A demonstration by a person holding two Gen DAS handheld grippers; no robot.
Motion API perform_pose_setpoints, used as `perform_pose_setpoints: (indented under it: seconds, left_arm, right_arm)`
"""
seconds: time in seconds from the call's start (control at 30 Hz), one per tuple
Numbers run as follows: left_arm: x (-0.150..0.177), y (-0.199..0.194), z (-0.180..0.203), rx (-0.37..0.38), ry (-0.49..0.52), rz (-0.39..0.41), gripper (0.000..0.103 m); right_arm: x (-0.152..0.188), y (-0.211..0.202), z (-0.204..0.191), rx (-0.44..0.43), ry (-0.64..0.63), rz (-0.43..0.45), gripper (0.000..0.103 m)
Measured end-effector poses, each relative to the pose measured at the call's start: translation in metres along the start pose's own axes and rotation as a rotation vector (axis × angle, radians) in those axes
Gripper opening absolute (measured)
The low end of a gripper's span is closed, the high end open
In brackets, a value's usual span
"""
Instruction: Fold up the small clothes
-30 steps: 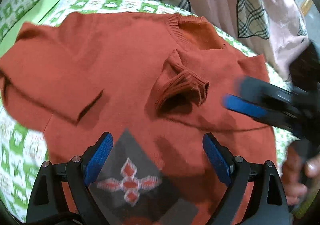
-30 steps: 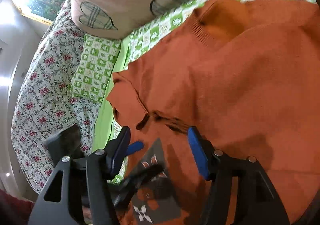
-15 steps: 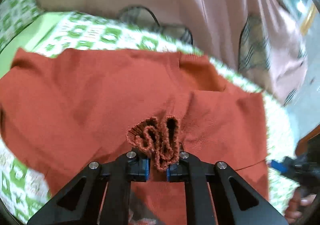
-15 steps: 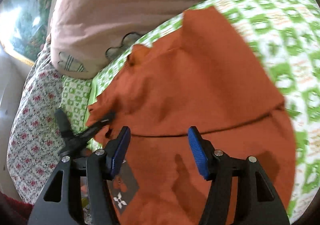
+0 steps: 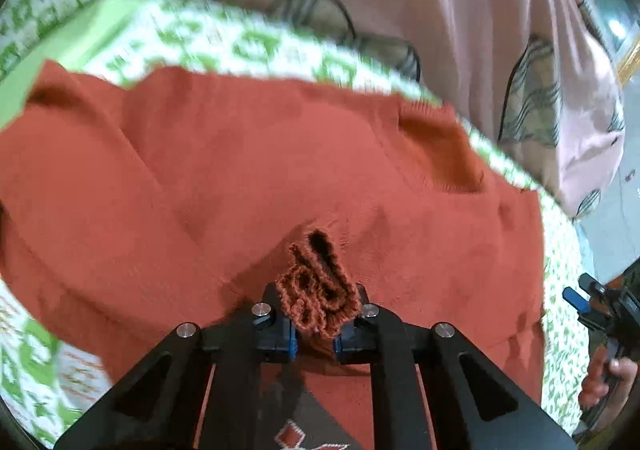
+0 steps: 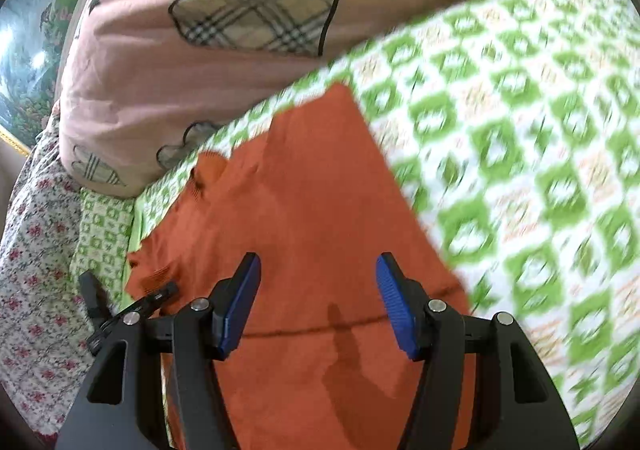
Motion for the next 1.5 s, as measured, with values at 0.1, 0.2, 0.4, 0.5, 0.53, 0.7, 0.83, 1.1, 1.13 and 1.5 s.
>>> perform_pose_setpoints:
  seconds: [0.1, 0.2, 0.4, 0.5, 0.53, 0.7, 0.83, 1.1, 1.13, 1.5]
  left_arm:
    - [0.013, -0.013, -0.019, -0.019, -0.042, -0.001, 0.010]
    - [0.024, -0.011, -0.029, -0.015, -0.061, -0.039, 0.010]
    - [0.024, -0.014, -0.027, -0.025, -0.070, -0.030, 0.011]
    - [0.025, -0.012, -0.024, -0.028, -0.056, -0.045, 0.011]
    - [0.024, -0.013, -0.021, -0.024, -0.053, -0.046, 0.011]
    - [0.020, -0.004, 0.001, 0.005, -0.003, -0.047, 0.011]
    - [0.025, 0.015, 0.001, -0.033, 0.013, -0.094, 0.012]
    - [0.031, -0.023, -0.017, -0.069, 0.031, -0.085, 0.026]
    - [0.034, -0.031, -0.022, -0.071, 0.025, -0.077, 0.027]
    - [0.026, -0.059, -0.065, -0.165, -0.064, -0.075, 0.066]
  right_arm:
    - [-0.017, -0.001, 0.002, 0.034, -0.027, 0.043, 0.061]
    - [-0.031, 0.014, 0.006, 0.084, -0.045, 0.043, 0.061]
    - [-0.043, 0.071, -0.004, 0.172, -0.148, -0.025, 0.061]
    - [-0.042, 0.090, -0.006, 0.228, -0.200, -0.051, 0.011]
    - [-0.043, 0.088, -0.008, 0.226, -0.217, -0.063, 0.011]
    - [-0.056, 0.046, 0.001, 0.216, -0.191, 0.015, 0.010]
    - [-0.057, 0.061, 0.027, 0.249, -0.135, -0.026, 0.010]
    - [-0.046, 0.033, 0.015, 0.309, -0.097, 0.073, 0.035]
    - [-0.044, 0.026, 0.013, 0.283, -0.091, 0.078, 0.038]
    - [0.057, 0.034, -0.036, 0.099, -0.140, -0.084, 0.051]
Point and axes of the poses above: each gripper's, at about its wrist camera, not at the fingertips, and y roughly the way its jaws point, z to its right, x to its underside, the point moved 1 cm from there along y, roughly the way its jaws point, and after that the axes turned 13 degrees about y, right-handed, at the moved point
